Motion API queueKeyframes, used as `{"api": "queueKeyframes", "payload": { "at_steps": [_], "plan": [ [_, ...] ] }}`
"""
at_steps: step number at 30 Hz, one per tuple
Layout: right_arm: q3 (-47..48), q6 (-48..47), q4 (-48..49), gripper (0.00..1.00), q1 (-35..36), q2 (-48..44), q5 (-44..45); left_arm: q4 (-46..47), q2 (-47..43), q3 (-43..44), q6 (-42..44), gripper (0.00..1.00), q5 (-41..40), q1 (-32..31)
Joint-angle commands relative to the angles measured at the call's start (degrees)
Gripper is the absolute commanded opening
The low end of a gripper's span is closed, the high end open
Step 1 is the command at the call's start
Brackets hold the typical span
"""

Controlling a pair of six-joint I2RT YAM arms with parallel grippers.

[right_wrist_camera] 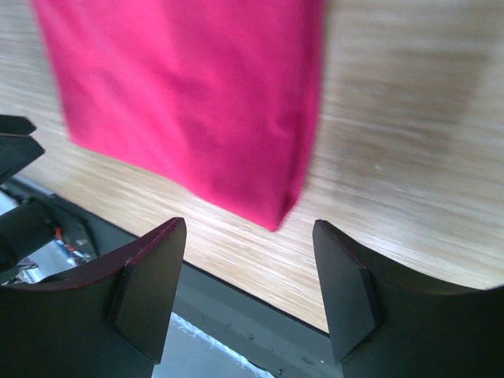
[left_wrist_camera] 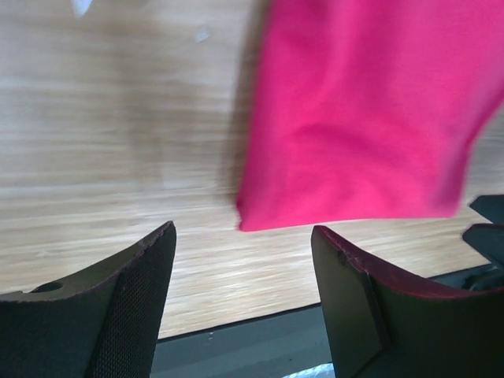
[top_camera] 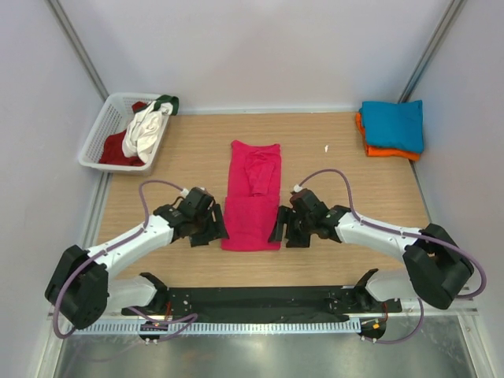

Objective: Fold and stack the t-shirts
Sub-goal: Fold the tshirt

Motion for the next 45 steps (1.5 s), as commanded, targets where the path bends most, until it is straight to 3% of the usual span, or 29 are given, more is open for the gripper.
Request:
{"api": "queueKeyframes", "payload": {
  "at_steps": [1, 10, 20, 21, 23, 24, 26, 30, 40, 45],
  "plan": [
    [-2.1, 2.9, 1.0, 0.70, 1.0, 0.7, 2.5, 5.9, -0.6, -4.0, -3.4, 0.70, 5.4, 2.7],
    [-3.1, 3.4, 6.0, 0.62, 1.0, 4.7, 2.9, 21.4, 4.4, -10.3, -8.8, 0.66, 14.7, 3.4],
    [-4.0, 4.5, 10.6, 0.48, 1.2, 7.7, 1.7, 22.5, 5.8, -12.5, -11.8, 0.58, 12.5, 3.4],
    [-4.4, 4.6, 10.9, 0.45, 1.3, 7.8, 1.6, 22.6, 6.0, -12.5, -11.8, 0.54, 12.6, 3.4],
    [-4.8, 4.9, 11.8, 0.31, 1.2, 8.2, 1.3, 22.6, 6.7, -12.4, -11.6, 0.33, 12.5, 3.4],
    [-5.1, 5.3, 12.0, 0.26, 1.2, 8.4, 1.3, 22.6, 6.9, -12.4, -11.3, 0.17, 12.4, 3.4],
    [-5.4, 5.5, 12.1, 0.17, 1.3, 8.3, 1.4, 22.2, 7.2, -12.1, -11.0, 0.01, 12.3, 3.4],
    [-5.2, 5.4, 10.1, 0.01, 1.4, 6.4, 2.0, 17.2, 6.3, -9.8, -9.2, 0.00, 10.5, 3.4],
    [-5.0, 5.4, 0.5, 0.01, 1.3, -0.3, 1.9, 2.5, 0.3, -3.0, -6.2, 0.00, 4.0, 1.9],
    [3.0, 2.9, -5.4, 0.01, 1.3, -0.3, 4.5, -2.0, -2.3, 2.1, -6.8, 0.00, 0.9, 1.8]
  ]
}}
